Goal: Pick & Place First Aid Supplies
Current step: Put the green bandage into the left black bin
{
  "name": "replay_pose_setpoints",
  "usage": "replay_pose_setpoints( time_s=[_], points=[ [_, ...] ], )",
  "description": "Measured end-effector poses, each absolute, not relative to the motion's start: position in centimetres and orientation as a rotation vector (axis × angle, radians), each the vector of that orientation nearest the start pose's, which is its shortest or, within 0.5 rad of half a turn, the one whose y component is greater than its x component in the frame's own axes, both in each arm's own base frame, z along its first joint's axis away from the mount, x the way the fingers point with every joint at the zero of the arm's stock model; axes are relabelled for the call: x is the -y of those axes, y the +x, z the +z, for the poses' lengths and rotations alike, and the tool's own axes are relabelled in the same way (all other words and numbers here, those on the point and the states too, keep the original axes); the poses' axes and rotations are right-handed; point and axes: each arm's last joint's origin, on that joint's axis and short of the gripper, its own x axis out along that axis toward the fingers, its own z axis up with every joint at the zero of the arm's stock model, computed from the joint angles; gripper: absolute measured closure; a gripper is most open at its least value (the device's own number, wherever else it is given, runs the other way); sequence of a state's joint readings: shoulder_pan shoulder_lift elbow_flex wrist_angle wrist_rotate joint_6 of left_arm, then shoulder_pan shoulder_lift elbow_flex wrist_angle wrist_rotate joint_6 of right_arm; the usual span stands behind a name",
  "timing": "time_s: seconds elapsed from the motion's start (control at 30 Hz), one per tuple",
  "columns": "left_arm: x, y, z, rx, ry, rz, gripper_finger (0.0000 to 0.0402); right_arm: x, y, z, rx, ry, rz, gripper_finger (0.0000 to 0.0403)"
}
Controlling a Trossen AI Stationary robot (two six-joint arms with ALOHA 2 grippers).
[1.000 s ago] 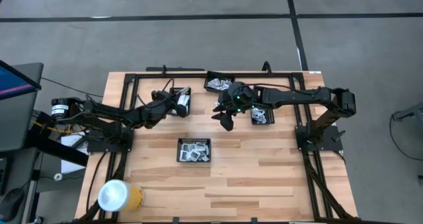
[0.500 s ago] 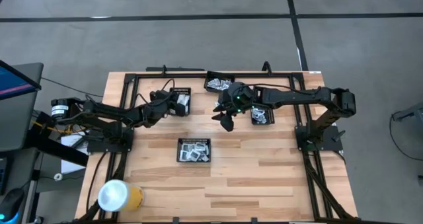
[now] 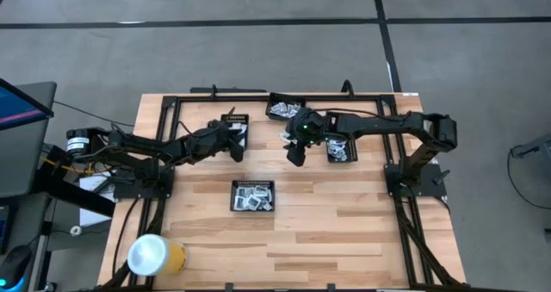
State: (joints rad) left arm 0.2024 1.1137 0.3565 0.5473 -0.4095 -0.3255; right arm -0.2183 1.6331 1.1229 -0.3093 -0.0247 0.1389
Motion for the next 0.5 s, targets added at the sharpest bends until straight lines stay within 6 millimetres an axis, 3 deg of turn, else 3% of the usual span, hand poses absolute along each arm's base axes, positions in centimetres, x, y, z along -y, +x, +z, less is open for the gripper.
replay_pose_setpoints(
  time_s=[0.27,0.4,0.5],
  points=[
    [-5.3,20.9,19.7,-0.112,-0.291,0.592,0.0305,8.3,34.8,16.9,-1.033,0.192,-0.223,0.024],
    [-5.3,20.9,19.7,-0.111,-0.291,0.584,0.0305,8.6,34.8,15.3,-1.102,0.204,-0.231,0.0233],
    [-5.3,20.9,19.7,-0.111,-0.29,0.584,0.0305,8.8,34.7,15.2,-1.109,0.202,-0.241,0.0221]
  ],
)
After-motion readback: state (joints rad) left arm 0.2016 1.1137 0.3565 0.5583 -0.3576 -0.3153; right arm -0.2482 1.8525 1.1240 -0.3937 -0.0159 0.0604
